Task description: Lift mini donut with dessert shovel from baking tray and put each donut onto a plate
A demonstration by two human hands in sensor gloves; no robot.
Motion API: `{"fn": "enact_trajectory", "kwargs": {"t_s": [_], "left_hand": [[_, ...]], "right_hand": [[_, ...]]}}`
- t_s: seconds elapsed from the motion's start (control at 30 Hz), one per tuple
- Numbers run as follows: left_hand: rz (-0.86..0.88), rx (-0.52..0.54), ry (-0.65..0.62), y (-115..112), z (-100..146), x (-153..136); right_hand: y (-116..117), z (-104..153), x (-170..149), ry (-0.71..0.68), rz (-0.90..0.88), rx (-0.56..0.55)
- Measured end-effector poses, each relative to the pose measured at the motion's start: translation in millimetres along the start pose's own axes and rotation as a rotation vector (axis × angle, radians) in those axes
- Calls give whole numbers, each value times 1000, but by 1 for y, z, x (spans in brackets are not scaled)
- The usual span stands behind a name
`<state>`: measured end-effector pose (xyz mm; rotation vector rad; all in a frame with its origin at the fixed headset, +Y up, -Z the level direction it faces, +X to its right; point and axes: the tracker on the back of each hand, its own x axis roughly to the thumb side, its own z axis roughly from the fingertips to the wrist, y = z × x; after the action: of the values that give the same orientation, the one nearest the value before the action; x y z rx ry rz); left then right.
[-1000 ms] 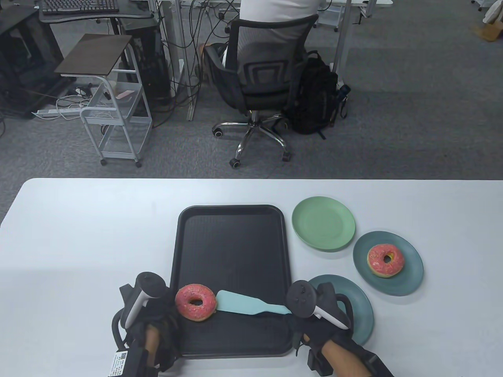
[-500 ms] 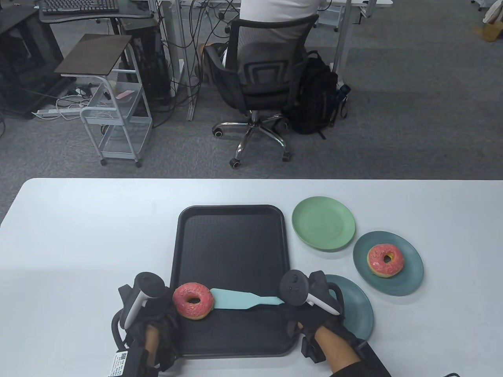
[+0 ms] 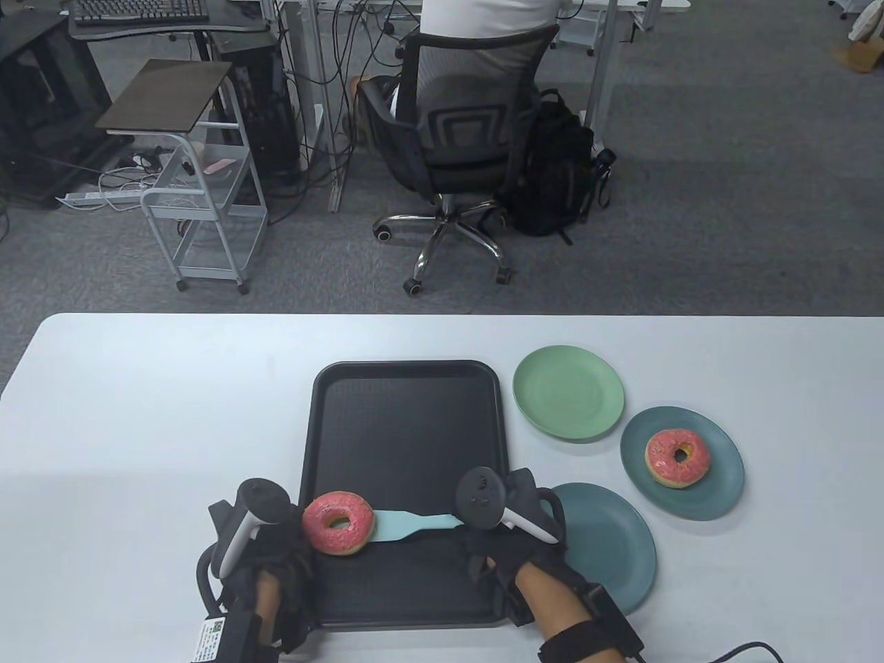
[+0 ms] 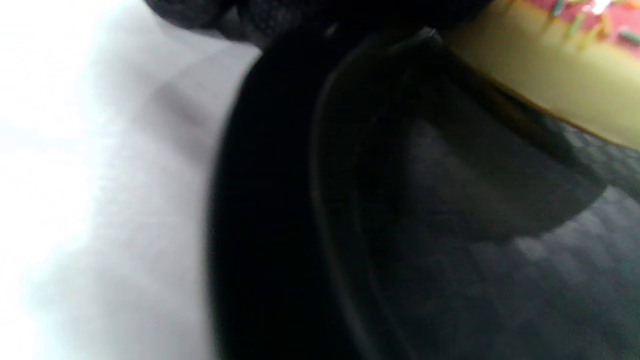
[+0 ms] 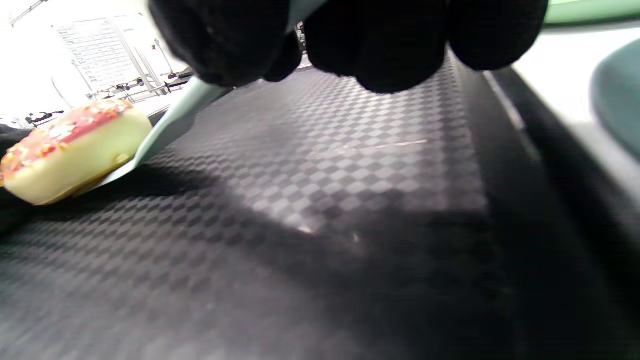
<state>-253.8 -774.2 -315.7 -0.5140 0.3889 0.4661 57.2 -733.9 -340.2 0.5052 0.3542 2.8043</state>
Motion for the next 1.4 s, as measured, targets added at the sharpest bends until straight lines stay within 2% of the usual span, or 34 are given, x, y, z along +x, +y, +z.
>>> {"fn": "enact_trajectory", "kwargs": {"t_s": [0.23, 0.53, 0.7, 1.03, 1.4], "left_hand": [[2, -5, -2, 0, 0, 0], [1, -13, -5, 0, 0, 0], [2, -14, -5, 0, 0, 0], [2, -13, -5, 0, 0, 0], [4, -15, -3, 0, 0, -1]], "right_hand": [[9, 0, 6, -35, -6, -21], [6, 6, -15, -17, -75, -26], [-3, 15, -32, 5, -95, -49], [-32, 47, -90, 82, -170, -121], [-57, 100, -166, 198, -237, -158]]}}
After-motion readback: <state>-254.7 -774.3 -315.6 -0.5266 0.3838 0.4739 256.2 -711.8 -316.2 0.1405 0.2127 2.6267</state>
